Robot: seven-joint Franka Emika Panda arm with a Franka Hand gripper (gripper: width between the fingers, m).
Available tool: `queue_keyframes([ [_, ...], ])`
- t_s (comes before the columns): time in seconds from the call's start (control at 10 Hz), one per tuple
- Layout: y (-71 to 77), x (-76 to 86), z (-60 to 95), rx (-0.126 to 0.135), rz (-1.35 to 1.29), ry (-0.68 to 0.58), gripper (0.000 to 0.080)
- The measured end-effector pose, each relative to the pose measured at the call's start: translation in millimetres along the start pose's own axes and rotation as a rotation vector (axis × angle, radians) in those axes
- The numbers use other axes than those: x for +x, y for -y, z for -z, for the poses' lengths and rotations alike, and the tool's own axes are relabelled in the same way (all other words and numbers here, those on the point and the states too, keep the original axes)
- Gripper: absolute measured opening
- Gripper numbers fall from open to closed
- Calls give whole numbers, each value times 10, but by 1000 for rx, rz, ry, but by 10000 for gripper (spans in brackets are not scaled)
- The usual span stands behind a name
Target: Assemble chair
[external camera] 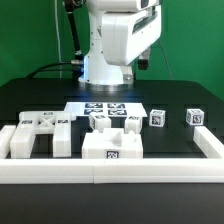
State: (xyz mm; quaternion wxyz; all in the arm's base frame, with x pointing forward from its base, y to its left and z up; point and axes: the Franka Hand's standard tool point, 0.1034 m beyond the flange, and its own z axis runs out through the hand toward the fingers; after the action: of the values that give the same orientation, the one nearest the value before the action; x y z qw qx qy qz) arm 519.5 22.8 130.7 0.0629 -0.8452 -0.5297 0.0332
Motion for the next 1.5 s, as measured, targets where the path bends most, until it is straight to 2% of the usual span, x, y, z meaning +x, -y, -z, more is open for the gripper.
queue_keyframes([
  [0.6, 2, -9, -12, 1, -35, 2, 650],
  [0.7, -32, -30, -18, -12, -74, -5, 650],
  [0.9, -62, -69, -96, 7, -245, -11, 650],
  [1.5, -51, -72, -121, 13, -673, -6, 650],
])
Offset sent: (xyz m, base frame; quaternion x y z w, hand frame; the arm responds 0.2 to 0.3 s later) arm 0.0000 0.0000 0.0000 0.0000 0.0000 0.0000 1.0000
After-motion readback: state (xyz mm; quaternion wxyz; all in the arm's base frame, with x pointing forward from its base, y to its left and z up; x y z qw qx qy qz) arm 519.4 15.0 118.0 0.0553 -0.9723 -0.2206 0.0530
